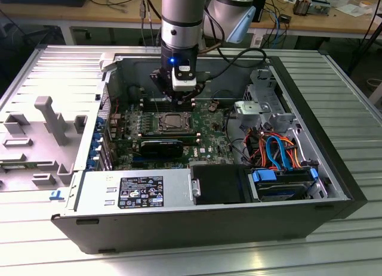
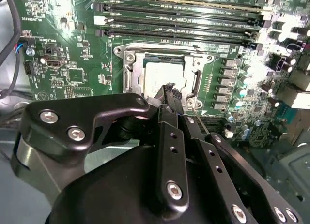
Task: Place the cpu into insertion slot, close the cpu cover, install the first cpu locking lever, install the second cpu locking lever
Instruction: 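Install the first cpu locking lever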
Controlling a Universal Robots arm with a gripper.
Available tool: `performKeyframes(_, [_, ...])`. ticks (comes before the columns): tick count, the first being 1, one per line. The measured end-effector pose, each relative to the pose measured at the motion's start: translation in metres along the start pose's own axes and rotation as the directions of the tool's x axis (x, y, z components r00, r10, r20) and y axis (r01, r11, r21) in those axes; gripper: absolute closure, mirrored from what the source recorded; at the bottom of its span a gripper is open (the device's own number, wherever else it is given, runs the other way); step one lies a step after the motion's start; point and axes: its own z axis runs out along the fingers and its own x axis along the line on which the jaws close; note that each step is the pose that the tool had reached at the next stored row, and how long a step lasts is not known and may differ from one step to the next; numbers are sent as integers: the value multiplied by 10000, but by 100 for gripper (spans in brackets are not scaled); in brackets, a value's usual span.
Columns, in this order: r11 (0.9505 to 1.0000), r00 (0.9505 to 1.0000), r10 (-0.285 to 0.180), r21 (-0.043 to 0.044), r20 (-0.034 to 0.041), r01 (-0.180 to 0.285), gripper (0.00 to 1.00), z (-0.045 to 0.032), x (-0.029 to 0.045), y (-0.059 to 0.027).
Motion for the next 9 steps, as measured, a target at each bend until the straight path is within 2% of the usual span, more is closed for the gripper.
performKeyframes(4, [9982,9982,-595,13,21,595,89,0,0,0])
performKeyframes(9, [9947,9947,-1027,22,37,1027,89,0,0,0])
